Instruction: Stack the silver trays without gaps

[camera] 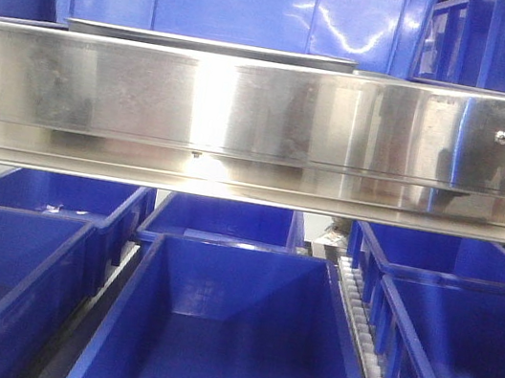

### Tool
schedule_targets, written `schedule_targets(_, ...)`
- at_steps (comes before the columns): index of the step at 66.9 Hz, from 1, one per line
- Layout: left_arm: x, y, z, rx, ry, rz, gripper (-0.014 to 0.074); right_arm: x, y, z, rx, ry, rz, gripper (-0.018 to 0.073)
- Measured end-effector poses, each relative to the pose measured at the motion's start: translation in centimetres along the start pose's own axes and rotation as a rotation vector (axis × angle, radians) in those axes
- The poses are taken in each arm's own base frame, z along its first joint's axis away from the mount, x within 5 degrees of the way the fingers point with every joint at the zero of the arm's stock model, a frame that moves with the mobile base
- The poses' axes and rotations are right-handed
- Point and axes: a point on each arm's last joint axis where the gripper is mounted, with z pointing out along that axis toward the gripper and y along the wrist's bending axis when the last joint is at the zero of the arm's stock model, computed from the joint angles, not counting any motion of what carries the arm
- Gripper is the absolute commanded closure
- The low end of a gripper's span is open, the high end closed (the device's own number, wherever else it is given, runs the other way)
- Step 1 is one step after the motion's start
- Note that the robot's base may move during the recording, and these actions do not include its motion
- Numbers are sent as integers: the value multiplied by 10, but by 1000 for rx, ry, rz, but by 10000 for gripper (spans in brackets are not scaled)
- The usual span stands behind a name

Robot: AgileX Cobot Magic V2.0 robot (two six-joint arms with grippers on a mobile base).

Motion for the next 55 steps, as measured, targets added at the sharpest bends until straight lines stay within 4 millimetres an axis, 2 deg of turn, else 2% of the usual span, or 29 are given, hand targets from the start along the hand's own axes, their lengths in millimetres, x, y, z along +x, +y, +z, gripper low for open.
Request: schedule_targets(55,0,0,0,0,1,4,603,0,0,0,0,0,-2,576)
